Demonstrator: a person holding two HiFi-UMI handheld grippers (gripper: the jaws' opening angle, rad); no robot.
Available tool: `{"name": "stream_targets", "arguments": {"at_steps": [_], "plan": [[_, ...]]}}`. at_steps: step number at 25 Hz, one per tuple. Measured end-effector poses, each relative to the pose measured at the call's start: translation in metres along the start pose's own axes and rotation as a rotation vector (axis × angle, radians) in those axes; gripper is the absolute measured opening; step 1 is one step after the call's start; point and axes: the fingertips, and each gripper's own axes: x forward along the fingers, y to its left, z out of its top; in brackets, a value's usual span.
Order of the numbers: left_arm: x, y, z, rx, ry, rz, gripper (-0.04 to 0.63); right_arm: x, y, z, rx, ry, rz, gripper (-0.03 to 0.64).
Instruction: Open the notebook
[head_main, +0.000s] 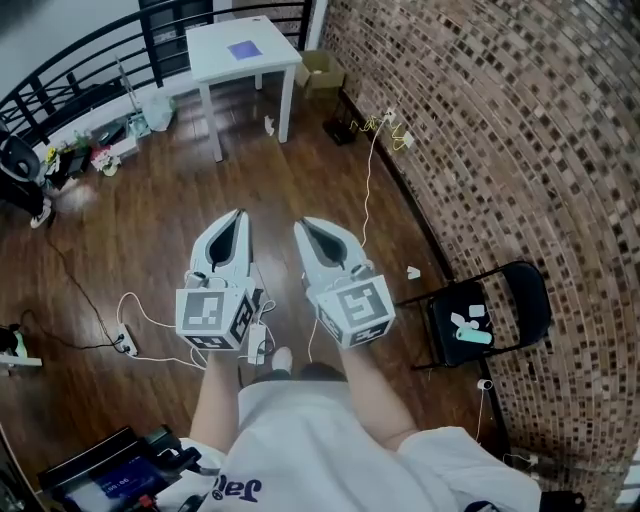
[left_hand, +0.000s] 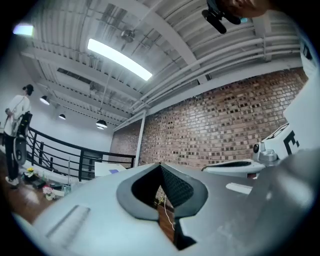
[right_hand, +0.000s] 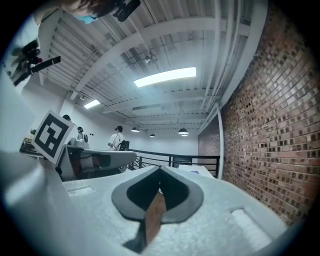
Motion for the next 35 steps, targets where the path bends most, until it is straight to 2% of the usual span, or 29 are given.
{"name": "stream_targets", "arguments": {"at_steps": [9, 15, 22, 28, 35], "plan": [[0.075, 0.027, -0.014, 0.019, 0.017, 0.020, 0.015, 0.067, -0.048, -0.011, 0.009, 0.011, 0.038, -0.008], [0.143, 0.053, -0.023, 0.040, 0.011, 0.076, 0.015, 0.130, -0.091, -0.017, 0.006, -0.012, 0.115, -0.008], [0.257, 0.082, -0.013, 0.071, -0.023, 0.130, 0.015, 0.216, -0.179, 0.001, -0.031, -0.064, 0.163, -0.008], [0.346, 0.102, -0.009, 0.094, -0.034, 0.163, 0.015, 0.276, -0.252, 0.009, -0.020, -0.082, 0.188, -0.008], [0.406, 0.134, -0.023, 0.101, 0.003, 0.203, 0.015, 0.333, -0.292, -0.009, 0.023, -0.058, 0.228, -0.008]]}}
